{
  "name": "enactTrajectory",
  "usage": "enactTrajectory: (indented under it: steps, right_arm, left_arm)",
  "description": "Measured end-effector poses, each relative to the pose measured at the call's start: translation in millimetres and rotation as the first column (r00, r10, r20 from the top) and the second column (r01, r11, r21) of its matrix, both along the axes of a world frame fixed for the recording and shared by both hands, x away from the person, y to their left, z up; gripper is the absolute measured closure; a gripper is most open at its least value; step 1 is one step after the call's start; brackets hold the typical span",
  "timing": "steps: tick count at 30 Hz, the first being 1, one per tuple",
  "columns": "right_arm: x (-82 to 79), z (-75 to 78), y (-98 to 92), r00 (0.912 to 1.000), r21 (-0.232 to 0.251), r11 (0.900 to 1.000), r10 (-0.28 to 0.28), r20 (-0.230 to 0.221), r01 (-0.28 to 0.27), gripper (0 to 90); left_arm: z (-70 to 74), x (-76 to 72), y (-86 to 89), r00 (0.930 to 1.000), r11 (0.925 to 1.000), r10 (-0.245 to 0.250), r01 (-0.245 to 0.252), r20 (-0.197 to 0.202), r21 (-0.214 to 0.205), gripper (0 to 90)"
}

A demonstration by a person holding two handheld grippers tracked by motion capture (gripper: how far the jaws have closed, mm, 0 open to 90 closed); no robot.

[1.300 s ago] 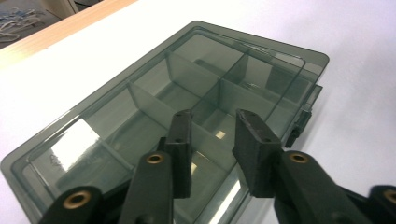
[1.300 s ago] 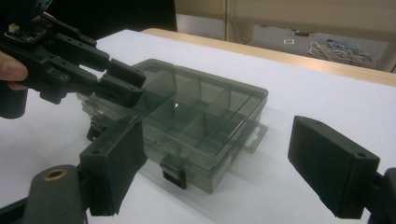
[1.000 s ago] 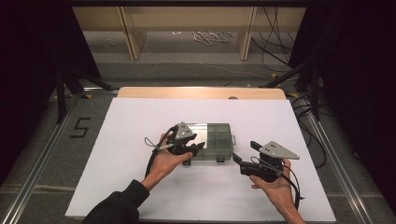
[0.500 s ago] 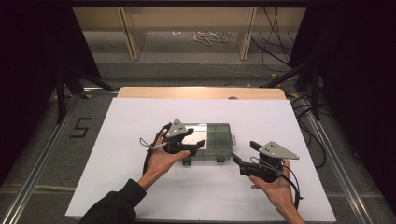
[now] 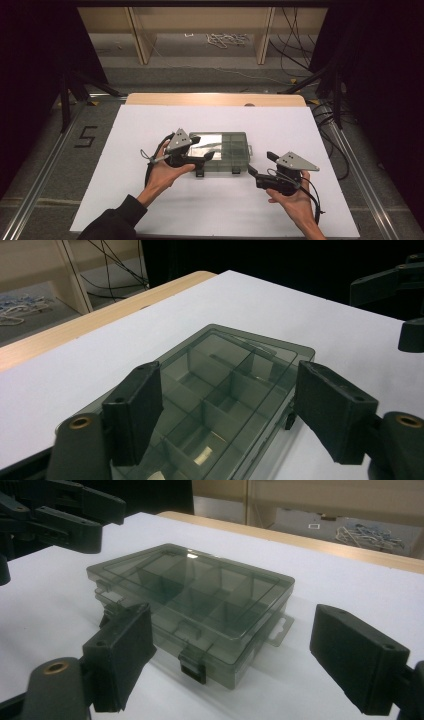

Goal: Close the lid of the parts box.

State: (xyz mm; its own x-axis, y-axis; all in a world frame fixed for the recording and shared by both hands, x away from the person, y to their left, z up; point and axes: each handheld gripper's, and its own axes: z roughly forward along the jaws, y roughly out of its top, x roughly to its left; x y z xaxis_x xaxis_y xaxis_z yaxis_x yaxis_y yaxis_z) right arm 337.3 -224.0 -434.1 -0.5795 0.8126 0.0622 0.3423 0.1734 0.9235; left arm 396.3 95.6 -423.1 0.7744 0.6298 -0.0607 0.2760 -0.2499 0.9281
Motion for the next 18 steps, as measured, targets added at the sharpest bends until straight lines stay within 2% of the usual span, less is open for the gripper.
enactTrajectory:
  steps: [2,11,13,18]
  right_arm:
    - [0.0,0.0,0.1,1.0000,0.000,1.0000,0.000,0.000,0.000,18.2]
    - [-0.6,0.2,1.0,0.9999,0.009,0.9999,0.009,-0.010,-0.009,18.2]
    - [0.6,0.1,0.1,0.9998,-0.006,0.9999,0.012,0.016,-0.012,18.2]
    - [0.9,-0.1,0.3,0.9996,-0.013,0.9998,0.014,0.023,-0.014,18.2]
  left_arm:
    - [0.2,-0.8,4.0,0.9999,0.9999,0.008,-0.008,0.007,-0.008,22.5]
    - [0.3,-9.2,27.1,0.9987,0.9987,0.037,-0.036,0.034,-0.038,20.3]
    - [-0.2,-12.1,32.3,0.9986,0.9982,0.036,-0.034,0.039,-0.049,20.2]
    - [-1.5,-19.4,45.2,0.9972,0.9971,0.048,-0.044,0.058,-0.062,19.8]
